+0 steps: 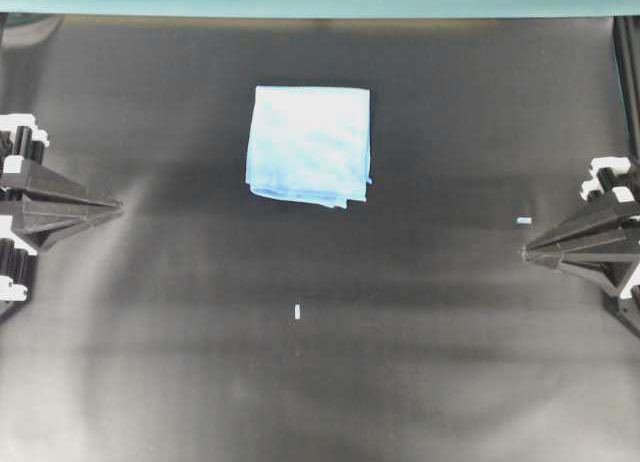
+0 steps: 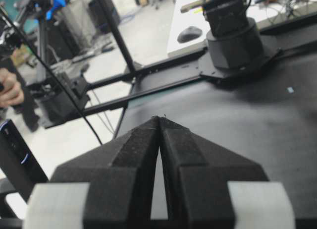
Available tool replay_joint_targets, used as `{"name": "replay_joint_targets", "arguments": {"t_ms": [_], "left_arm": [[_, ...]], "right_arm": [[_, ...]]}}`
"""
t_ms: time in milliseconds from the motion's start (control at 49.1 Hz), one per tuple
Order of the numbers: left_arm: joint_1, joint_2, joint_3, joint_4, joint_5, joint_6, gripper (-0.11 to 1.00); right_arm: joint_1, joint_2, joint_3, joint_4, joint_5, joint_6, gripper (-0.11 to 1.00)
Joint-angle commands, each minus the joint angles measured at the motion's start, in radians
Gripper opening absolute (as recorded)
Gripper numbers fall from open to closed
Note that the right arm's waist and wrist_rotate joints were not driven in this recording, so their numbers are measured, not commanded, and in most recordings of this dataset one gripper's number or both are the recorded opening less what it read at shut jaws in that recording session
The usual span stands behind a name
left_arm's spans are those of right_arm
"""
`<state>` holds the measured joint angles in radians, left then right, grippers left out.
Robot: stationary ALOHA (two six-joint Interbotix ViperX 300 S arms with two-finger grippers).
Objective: Push a blue cloth with the left arm to wipe the desk.
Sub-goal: 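Swing the left gripper toward the left edge of the blue cloth, then press the left gripper down onto the blue cloth's left side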
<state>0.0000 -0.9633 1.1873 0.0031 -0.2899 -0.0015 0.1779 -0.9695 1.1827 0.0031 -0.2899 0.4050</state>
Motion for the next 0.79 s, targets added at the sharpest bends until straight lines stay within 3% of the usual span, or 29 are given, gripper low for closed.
{"name": "replay_joint_targets", "arguments": {"t_ms": [0, 61, 122, 611, 692, 774], "left_arm": [[0.040, 0.055, -0.028, 0.040, -0.011, 0.000, 0.06], [0.060, 0.110, -0.041, 0.040, -0.012, -0.003, 0.07], [0.072, 0.164, -0.063, 0.040, -0.014, -0.003, 0.00], [0.244, 0.594, -0.275, 0.040, -0.043, -0.058, 0.01], [0.279, 0.673, -0.310, 0.040, -0.046, -0.058, 0.07], [0.311, 0.767, -0.356, 0.040, -0.046, -0.060, 0.24]], "right_arm": [[0.000, 0.014, -0.014, 0.000, -0.006, 0.000, 0.03], [0.000, 0.018, -0.009, 0.000, 0.008, 0.000, 0.07], [0.000, 0.025, -0.009, 0.002, 0.037, -0.002, 0.01], [0.000, 0.020, -0.006, 0.000, 0.091, -0.002, 0.00], [0.000, 0.020, -0.003, 0.000, 0.091, -0.002, 0.00], [0.000, 0.020, 0.002, 0.000, 0.091, -0.002, 0.00]]}}
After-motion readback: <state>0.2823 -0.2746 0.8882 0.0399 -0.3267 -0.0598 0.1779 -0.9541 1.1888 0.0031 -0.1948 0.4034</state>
